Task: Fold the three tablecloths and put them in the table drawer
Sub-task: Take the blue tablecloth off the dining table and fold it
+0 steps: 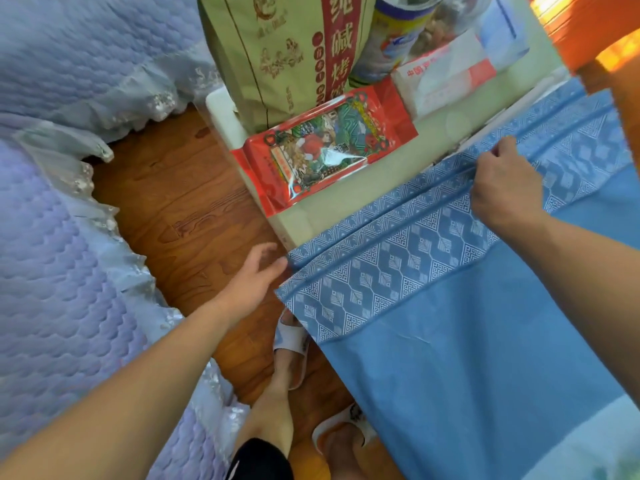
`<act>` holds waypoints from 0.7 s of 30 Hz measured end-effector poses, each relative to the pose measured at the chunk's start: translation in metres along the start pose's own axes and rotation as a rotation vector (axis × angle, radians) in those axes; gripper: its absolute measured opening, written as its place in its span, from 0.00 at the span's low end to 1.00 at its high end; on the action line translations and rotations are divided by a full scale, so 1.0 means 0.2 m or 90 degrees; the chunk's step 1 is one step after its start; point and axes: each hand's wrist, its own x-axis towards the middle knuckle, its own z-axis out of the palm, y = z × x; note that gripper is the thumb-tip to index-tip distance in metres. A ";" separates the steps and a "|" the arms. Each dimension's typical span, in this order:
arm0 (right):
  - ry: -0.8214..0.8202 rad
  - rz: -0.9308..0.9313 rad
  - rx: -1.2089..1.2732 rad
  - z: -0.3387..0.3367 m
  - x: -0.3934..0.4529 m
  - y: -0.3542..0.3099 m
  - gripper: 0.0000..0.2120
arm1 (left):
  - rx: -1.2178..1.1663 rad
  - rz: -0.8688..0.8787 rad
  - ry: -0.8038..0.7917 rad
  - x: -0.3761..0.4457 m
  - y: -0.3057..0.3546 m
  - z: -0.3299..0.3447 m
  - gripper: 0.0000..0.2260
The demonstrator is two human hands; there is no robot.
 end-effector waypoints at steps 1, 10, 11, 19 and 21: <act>0.004 0.008 0.006 0.00 -0.01 -0.01 0.08 | -0.032 -0.009 -0.020 0.01 0.02 0.01 0.18; -0.173 -0.295 0.140 0.08 -0.47 -0.58 0.31 | 0.179 0.028 -0.088 0.00 0.06 0.00 0.05; -0.205 -0.340 0.159 0.11 -0.53 -0.65 0.32 | 0.150 0.039 -0.077 -0.02 0.05 0.00 0.08; -0.252 -0.448 0.215 0.20 -0.61 -0.82 0.17 | -0.348 -0.115 0.061 -0.15 -0.05 0.05 0.18; -0.249 -0.444 0.227 0.20 -0.60 -0.82 0.15 | -0.416 -0.117 0.067 -0.16 -0.08 0.06 0.15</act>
